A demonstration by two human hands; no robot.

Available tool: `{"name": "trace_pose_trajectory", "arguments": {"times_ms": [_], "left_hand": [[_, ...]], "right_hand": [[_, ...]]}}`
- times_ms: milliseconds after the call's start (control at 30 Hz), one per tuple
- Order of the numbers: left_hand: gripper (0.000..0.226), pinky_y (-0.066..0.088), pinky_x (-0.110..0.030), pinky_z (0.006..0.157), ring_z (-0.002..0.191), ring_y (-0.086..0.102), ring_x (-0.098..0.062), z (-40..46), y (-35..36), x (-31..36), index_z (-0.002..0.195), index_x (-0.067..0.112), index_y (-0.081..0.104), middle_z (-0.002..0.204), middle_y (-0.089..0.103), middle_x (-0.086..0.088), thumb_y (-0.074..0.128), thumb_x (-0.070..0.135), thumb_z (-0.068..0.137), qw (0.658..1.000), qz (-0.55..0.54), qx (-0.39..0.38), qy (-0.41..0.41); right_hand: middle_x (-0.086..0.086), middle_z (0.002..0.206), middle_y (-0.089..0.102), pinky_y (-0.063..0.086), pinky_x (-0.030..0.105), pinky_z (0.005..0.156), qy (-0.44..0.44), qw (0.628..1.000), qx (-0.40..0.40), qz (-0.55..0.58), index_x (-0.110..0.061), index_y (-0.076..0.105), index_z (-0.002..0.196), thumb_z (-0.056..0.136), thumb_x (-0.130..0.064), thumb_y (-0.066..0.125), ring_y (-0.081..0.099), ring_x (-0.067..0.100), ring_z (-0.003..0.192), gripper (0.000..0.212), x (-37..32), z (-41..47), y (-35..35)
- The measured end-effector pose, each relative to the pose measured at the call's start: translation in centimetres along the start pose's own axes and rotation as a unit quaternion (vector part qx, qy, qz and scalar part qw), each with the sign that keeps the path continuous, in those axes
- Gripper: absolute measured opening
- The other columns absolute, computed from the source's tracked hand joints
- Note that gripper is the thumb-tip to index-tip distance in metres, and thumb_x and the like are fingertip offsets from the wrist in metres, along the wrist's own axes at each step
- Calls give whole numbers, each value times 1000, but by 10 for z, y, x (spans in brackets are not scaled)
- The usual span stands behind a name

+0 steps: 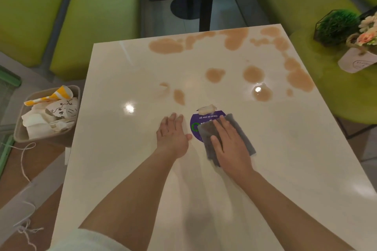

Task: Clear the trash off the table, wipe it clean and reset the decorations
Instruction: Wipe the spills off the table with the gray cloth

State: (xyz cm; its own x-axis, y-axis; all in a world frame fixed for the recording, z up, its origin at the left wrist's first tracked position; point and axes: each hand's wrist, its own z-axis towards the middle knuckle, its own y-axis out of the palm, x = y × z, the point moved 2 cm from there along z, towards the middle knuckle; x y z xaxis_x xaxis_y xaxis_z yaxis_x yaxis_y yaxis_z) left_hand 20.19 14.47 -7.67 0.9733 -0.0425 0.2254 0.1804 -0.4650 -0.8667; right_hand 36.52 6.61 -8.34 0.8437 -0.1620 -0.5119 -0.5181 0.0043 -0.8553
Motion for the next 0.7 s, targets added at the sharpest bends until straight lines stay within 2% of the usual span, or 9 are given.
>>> {"name": "trace_pose_trajectory", "arguments": {"times_ms": [33, 100, 167, 267, 433, 533, 600, 700], "left_hand": [[68, 3, -41, 119, 148, -12, -25, 0, 0, 0, 155, 25, -3, 162, -10, 3, 37, 42, 102, 1000, -1, 1, 0], [68, 4, -41, 119, 148, -11, -25, 0, 1, 0, 155, 25, -3, 162, -10, 3, 36, 43, 102, 1000, 0, 2, 2], [68, 4, -41, 119, 148, -11, -25, -1, 1, 0, 155, 25, -3, 162, -10, 3, 36, 43, 102, 1000, 4, 7, 2], [69, 5, -41, 119, 148, -10, -25, -1, 1, -1, 155, 25, -3, 162, -10, 3, 37, 43, 101, 1000, 9, 11, 4], [70, 4, -40, 119, 148, -10, -24, 0, 2, -2, 154, 26, -3, 162, -10, 4, 37, 44, 101, 1000, 10, 12, 4], [69, 4, -40, 118, 148, -10, -24, 0, 3, -3, 154, 26, -2, 161, -10, 4, 37, 45, 101, 1000, 10, 15, 7], [69, 4, -40, 118, 148, -10, -24, 0, 3, -2, 154, 26, -3, 161, -9, 4, 37, 44, 101, 1000, 11, 19, 8], [69, 4, -40, 118, 148, -10, -24, 0, 2, -1, 154, 25, -3, 162, -10, 3, 36, 45, 101, 1000, 16, 19, 8]], "right_hand": [[-5, 155, 32, 22, 27, 116, -21, 1000, 16, 4, -22, 45, 145, 100, -39, 35, 28, 11, 141, 49, 6, -5, -6], [-3, 140, 49, 41, 34, 104, -61, 995, 41, -69, -23, 57, 134, 97, -39, 42, 46, 18, 124, 43, 16, -19, -12], [-2, 120, 58, 49, 34, 86, -53, 988, 58, -131, -21, 61, 129, 94, -44, 40, 52, 21, 103, 47, 19, -29, -9], [1, 98, 58, 48, 33, 70, -37, 983, 93, -155, -18, 64, 125, 92, -44, 42, 52, 23, 85, 48, 13, -33, 2], [2, 91, 62, 47, 32, 62, -104, 978, 102, -151, -26, 67, 123, 96, -43, 39, 58, 26, 79, 43, 1, 0, 17], [2, 97, 69, 47, 34, 65, -29, 980, 127, -148, -25, 69, 120, 94, -39, 36, 64, 26, 78, 44, 12, 27, 6], [3, 85, 67, 44, 35, 63, 35, 971, 176, -161, -20, 71, 116, 92, -36, 36, 62, 27, 68, 46, 12, 34, 3], [2, 80, 63, 44, 35, 63, 10, 971, 181, -156, -18, 69, 117, 92, -34, 36, 60, 26, 67, 45, -12, 21, 21]]}}
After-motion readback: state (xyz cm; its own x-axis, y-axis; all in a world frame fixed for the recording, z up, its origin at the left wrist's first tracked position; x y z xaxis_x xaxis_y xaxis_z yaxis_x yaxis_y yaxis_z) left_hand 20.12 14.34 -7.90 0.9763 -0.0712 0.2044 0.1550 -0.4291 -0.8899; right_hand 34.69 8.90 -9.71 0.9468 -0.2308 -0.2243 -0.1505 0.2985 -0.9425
